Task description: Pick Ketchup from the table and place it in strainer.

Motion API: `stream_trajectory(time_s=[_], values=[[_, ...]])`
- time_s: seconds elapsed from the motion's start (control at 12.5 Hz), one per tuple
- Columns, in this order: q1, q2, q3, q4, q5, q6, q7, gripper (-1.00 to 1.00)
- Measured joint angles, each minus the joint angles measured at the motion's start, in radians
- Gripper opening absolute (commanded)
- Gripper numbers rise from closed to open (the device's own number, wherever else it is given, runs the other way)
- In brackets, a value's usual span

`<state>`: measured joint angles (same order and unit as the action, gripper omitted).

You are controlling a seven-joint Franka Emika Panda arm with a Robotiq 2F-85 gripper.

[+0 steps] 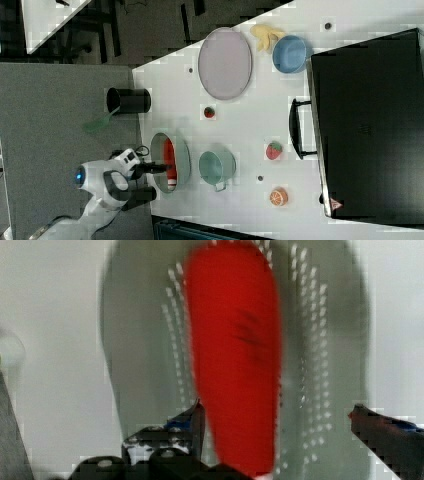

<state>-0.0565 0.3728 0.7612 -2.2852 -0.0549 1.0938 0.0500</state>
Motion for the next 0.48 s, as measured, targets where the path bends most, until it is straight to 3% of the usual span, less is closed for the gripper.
stream_trajectory(time_s=[0.24, 0.48], values=[[-0.021, -0.182, 0.004, 0.068, 0.012, -0.222, 0.016, 1.0], [-0.077, -0.36, -0.007, 0.174, 0.014, -0.48, 0.028, 1.0]])
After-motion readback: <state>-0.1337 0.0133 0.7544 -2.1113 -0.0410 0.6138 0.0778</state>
